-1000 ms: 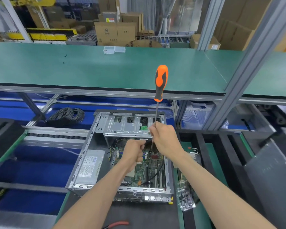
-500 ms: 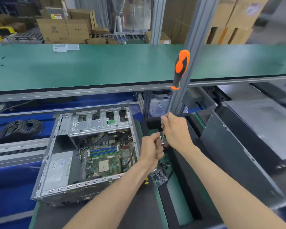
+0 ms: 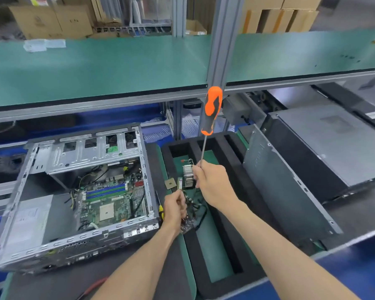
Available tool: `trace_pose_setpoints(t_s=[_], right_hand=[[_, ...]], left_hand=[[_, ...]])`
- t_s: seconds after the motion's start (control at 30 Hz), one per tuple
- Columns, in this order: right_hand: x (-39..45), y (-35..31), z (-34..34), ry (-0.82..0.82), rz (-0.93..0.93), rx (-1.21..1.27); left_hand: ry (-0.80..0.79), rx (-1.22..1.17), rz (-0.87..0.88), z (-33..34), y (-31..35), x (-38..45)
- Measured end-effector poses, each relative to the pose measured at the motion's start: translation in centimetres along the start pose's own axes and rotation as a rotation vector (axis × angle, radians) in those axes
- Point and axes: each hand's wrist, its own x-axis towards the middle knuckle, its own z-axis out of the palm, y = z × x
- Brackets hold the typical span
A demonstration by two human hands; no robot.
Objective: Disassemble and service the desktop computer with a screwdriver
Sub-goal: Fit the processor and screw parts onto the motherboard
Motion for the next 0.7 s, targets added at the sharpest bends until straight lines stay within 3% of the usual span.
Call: trace_pose_setpoints(t_s=[0.3,0.7], right_hand=[[-0.6,2.8,1.8,-0.019,-0.086,-0.005],[-0.6,2.6,0.7,-0.010,-0.088,0.079]], left_hand=[[0.028,0.039,0.044,0.4,-3.3,1.3],[0.056,0.043,0.069,0.6,-2.0,0.5]])
